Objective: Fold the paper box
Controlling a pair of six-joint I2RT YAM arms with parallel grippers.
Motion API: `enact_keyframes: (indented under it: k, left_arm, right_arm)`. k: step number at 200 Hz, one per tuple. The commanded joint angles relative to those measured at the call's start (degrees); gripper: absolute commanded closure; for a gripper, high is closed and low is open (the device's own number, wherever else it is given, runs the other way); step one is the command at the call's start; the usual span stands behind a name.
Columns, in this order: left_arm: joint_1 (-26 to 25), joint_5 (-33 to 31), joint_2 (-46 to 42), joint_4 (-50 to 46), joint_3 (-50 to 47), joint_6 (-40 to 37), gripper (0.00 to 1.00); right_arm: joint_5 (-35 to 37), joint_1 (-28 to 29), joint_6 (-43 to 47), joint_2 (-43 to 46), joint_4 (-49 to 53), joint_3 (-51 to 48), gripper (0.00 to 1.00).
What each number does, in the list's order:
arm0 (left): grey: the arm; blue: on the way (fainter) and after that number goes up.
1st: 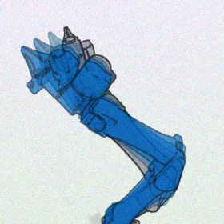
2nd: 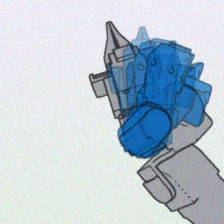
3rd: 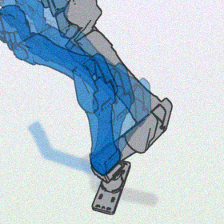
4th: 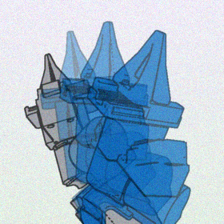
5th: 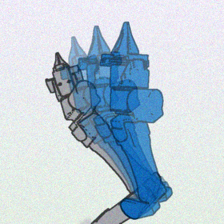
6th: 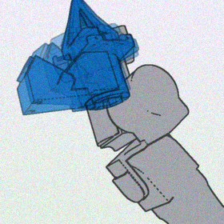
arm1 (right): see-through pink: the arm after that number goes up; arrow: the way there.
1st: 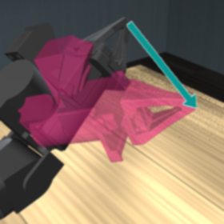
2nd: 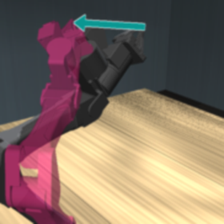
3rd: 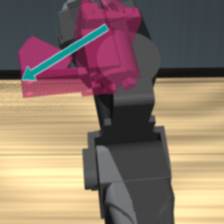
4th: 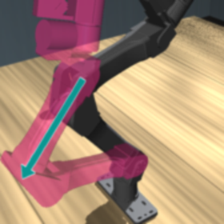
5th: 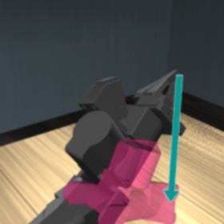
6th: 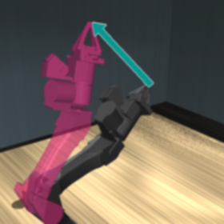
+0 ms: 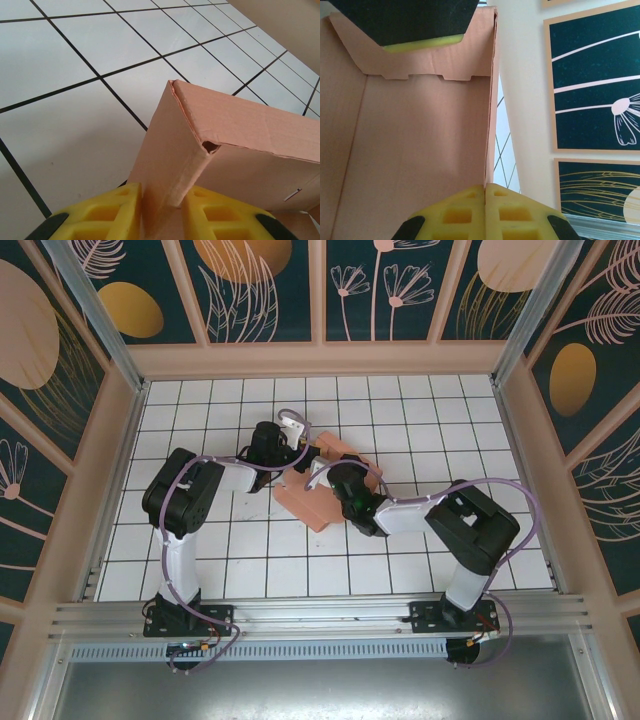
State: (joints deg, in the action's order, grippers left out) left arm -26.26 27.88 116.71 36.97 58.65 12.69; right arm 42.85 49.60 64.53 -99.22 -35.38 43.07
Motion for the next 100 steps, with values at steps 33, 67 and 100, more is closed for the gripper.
enact_keyframes:
  k: [33, 67, 100]
  left_arm:
    - [-0.8, 0.7, -1.2, 2.5, -0.8, 0.0, 0.76]
    - [-0.8, 0.3, -1.5, 2.7, -1.4, -0.2, 0.76]
    - [-0.8, 0.0, -2.2, 6.7, -4.2, -0.5, 0.75]
  right_arm:
    - [0.3, 1.6, 3.8, -2.6, -2.5, 0.9, 1.0]
    - [1.6, 1.9, 7.1, -4.4, -6.8, 0.5, 1.0]
    - [1.9, 2.0, 7.1, -4.7, -7.4, 0.9, 1.0]
